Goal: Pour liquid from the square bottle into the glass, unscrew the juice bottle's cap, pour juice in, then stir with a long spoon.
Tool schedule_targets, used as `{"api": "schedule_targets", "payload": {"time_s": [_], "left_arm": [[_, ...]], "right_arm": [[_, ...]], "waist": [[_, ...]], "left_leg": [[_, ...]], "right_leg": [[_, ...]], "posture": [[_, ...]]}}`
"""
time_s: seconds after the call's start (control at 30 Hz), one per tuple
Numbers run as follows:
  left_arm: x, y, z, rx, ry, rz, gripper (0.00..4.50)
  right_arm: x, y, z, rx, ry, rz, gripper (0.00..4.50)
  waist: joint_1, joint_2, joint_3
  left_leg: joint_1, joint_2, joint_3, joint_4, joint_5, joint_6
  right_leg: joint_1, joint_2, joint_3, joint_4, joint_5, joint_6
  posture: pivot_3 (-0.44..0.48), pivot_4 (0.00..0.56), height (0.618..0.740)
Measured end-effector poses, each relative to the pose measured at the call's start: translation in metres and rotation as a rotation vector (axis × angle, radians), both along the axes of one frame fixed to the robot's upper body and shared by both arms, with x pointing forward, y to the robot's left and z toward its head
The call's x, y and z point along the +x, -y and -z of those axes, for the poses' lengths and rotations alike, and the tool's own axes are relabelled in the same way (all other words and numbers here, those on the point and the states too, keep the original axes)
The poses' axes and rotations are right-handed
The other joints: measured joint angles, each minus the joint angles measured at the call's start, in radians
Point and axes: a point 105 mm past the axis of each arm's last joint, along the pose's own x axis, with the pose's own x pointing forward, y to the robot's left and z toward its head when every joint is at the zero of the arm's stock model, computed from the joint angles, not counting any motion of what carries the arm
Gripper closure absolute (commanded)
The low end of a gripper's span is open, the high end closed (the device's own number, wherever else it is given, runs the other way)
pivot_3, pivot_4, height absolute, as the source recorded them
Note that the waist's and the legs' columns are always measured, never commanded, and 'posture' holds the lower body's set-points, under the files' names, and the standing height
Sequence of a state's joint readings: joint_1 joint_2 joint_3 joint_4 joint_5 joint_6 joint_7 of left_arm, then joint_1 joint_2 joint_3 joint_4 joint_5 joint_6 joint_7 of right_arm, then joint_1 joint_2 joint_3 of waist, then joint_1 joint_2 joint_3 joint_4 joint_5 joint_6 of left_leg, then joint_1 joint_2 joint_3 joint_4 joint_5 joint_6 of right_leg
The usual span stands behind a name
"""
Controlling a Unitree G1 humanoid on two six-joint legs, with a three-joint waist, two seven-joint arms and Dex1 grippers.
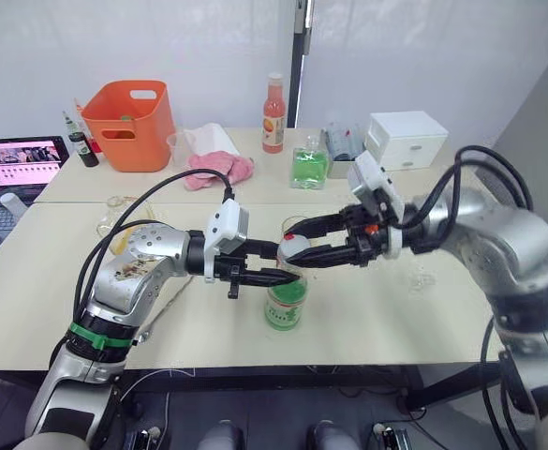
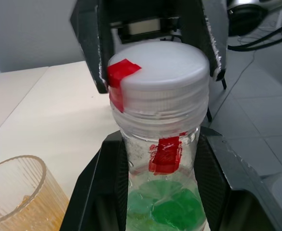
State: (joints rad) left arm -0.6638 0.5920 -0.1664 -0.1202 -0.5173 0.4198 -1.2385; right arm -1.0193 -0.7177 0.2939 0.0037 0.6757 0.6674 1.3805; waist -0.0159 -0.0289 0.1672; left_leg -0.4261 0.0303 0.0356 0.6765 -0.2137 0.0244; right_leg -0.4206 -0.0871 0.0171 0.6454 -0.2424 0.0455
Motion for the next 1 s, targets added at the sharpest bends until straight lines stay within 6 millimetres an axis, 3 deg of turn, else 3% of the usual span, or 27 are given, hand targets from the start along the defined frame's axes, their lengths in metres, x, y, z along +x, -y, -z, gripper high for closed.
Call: {"api": "schedule_targets", "payload": {"time_s": [0.1, 0.33, 0.43, 0.53, 0.6, 0.8, 0.9, 1.0], "left_arm": [[0.0, -0.002, -0.001, -0.004, -0.002, -0.008, 3.03], [0.003, -0.005, -0.001, -0.01, -0.02, -0.027, 3.03], [0.003, -0.005, -0.001, -0.01, -0.02, -0.027, 3.03], [0.004, -0.006, -0.001, -0.011, -0.023, -0.029, 3.03], [0.005, -0.006, -0.001, -0.011, -0.026, -0.029, 3.03], [0.006, -0.006, -0.001, -0.013, -0.028, -0.024, 3.03], [0.006, -0.006, 0.0, -0.013, -0.029, -0.027, 3.03], [0.006, -0.006, 0.0, -0.015, -0.028, -0.028, 3.03]], "right_arm": [[0.009, -0.005, -0.002, -0.024, -0.043, -0.102, 2.84], [0.017, -0.01, -0.003, -0.042, -0.056, -0.145, 2.84], [0.017, -0.009, -0.003, -0.032, -0.068, -0.146, 1.45], [0.019, -0.002, -0.002, -0.033, -0.088, -0.116, 0.42], [0.017, 0.001, -0.005, -0.014, -0.088, -0.118, 0.03], [-0.002, 0.012, -0.022, 0.092, -0.041, -0.085, 0.03], [-0.006, 0.01, -0.025, 0.141, 0.027, 0.05, 0.03], [-0.011, 0.007, -0.009, 0.14, 0.058, 0.25, 0.03]], "waist": [[0.002, 0.0, 0.0], [0.004, 0.0, 0.0], [0.004, 0.0, 0.0], [0.004, 0.0, 0.0], [0.004, 0.0, 0.0], [0.005, 0.0, 0.0], [0.005, 0.0, 0.0], [0.007, 0.0, 0.0]], "left_leg": [[-0.001, 0.001, 0.0, 0.0, 0.0, 0.0], [-0.002, 0.0, -0.001, 0.0, 0.0, 0.0], [-0.002, 0.0, -0.001, 0.0, 0.0, 0.0], [-0.002, 0.0, -0.001, 0.001, 0.0, 0.0], [-0.002, 0.0, -0.001, 0.001, 0.0, 0.0], [-0.002, 0.001, -0.002, 0.001, 0.0, 0.0], [-0.001, 0.001, -0.003, 0.001, 0.0, 0.0], [-0.001, 0.001, -0.004, 0.0, 0.0, 0.0]], "right_leg": [[-0.001, 0.0, 0.0, 0.0, 0.0, 0.0], [-0.002, -0.002, -0.001, 0.001, 0.0, 0.0], [-0.002, -0.001, -0.001, 0.002, 0.0, 0.0], [-0.002, -0.002, -0.001, 0.002, 0.0, -0.001], [-0.002, -0.001, -0.001, 0.002, 0.0, -0.001], [-0.002, -0.002, -0.001, 0.002, 0.0, -0.001], [-0.001, -0.002, -0.001, 0.002, 0.0, -0.001], [-0.002, -0.003, -0.001, 0.002, 0.0, -0.001]], "posture": [[0.0, 0.15, 0.715], [0.0, 0.15, 0.715], [0.0, 0.15, 0.715], [0.0, 0.15, 0.715], [0.0, 0.15, 0.715], [0.0, 0.15, 0.715], [0.0, 0.15, 0.715], [0.0, 0.15, 0.715]]}}
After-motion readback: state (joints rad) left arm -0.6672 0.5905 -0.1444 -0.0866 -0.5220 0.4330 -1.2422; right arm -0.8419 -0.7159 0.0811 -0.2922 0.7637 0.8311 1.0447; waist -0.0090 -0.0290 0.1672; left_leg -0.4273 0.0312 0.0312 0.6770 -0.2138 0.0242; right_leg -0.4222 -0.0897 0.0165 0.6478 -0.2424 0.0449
